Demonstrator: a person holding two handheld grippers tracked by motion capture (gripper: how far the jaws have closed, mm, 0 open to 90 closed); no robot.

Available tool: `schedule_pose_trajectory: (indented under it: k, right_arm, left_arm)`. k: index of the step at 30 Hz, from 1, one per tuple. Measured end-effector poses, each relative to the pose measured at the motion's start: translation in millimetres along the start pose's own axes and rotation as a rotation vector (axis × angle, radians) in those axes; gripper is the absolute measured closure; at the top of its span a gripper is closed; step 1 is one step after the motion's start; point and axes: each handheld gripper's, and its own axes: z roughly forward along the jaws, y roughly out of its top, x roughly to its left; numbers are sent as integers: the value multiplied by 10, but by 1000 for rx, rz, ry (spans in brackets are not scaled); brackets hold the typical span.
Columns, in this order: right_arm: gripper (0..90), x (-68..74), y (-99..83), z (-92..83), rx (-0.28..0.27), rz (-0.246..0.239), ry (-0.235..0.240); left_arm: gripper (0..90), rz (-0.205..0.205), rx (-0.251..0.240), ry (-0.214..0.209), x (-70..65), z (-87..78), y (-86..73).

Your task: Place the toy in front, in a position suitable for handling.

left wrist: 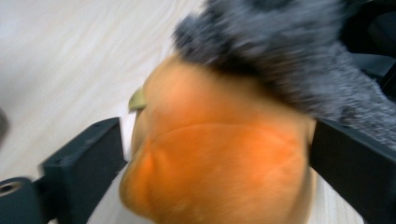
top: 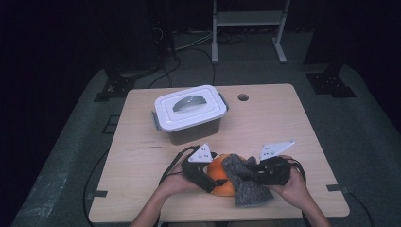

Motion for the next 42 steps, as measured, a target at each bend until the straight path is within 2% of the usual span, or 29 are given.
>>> schedule_pose_trajectory:
  k: [1, 3, 5, 7, 8, 9, 11, 12, 14, 15, 18, 19, 20, 21, 24, 25, 28, 30, 32, 34, 36, 39, 41, 42]
  right_arm:
    - [727, 12, 2, 1, 2, -2, -1]
    - [726, 19, 0, 0, 6, -4, 0]
    - [726, 24, 4, -6, 16, -6, 4]
    - [727, 28, 19, -28, 15, -12, -2]
    - [729, 30, 38, -67, -3, -11, -13]
    - [730, 34, 53, -99, -15, -13, -22]
    - [730, 55, 95, -188, -64, -17, -40]
    - [729, 63, 107, -210, -83, -16, -49]
    - [727, 60, 111, -194, -78, -24, -65]
    - [726, 56, 102, -171, -68, -20, -72]
    - [725, 28, 46, -58, -48, 1, -44]
    - [725, 36, 42, -31, -46, -2, -37]
    - [724, 58, 50, -12, -40, -9, -34]
    - [723, 70, 55, -6, -39, -14, -36]
    - [722, 56, 44, -21, -43, -16, -35]
    - [722, 39, 34, -35, -42, -12, -32]
    - [717, -16, -14, -70, -34, -2, -48]
    - [717, -78, -69, -91, -31, 22, -52]
    - [719, -135, -120, -117, -23, 48, -53]
    - [720, -185, -165, -124, -8, 58, -54]
    - [723, -236, -196, -132, 9, 75, -35]
    - [727, -226, -173, -172, -18, 84, -16]
    - [726, -174, -112, -176, -48, 74, -13]
    - [724, -150, -90, -162, -46, 64, -14]
  left_arm:
    - [25, -14, 5, -10, 6, 11, -12]
    - [37, -33, 46, -40, 3, 68, -46]
    - [116, 15, 34, -18, -37, 76, -64]
    - [186, 43, 12, 10, -55, 42, -41]
    - [238, 63, -1, 23, -64, 26, -31]
    - [249, 107, -22, 45, -92, 10, -14]
    - [257, 189, -33, 84, -142, 2, 12]
    - [256, 200, -33, 81, -150, 6, 17]
    - [237, 196, -29, 70, -149, 20, 13]
    - [213, 165, -17, 49, -127, 26, 9]
    - [79, 65, -9, 11, -85, 37, 17]
    - [59, 40, -14, 2, -75, 38, 22]
    - [56, 37, -13, 4, -74, 39, 24]
    - [63, 42, -11, 9, -79, 40, 23]
    - [211, 79, -23, 37, -83, 7, -3]
    - [233, 87, -22, 48, -80, -4, -8]
    - [288, 80, -39, 55, -51, -28, -43]
    - [311, 71, -50, 54, -32, -38, -71]
    - [324, 80, -47, 64, -25, -62, -80]
    - [324, 82, -46, 69, -13, -84, -92]
    - [323, 86, -51, 64, -5, -112, -117]
    - [300, 104, -61, 41, -34, -131, -139]
    - [219, 108, -43, 25, -52, -125, -110]
    - [180, 97, -37, 18, -60, -119, -95]
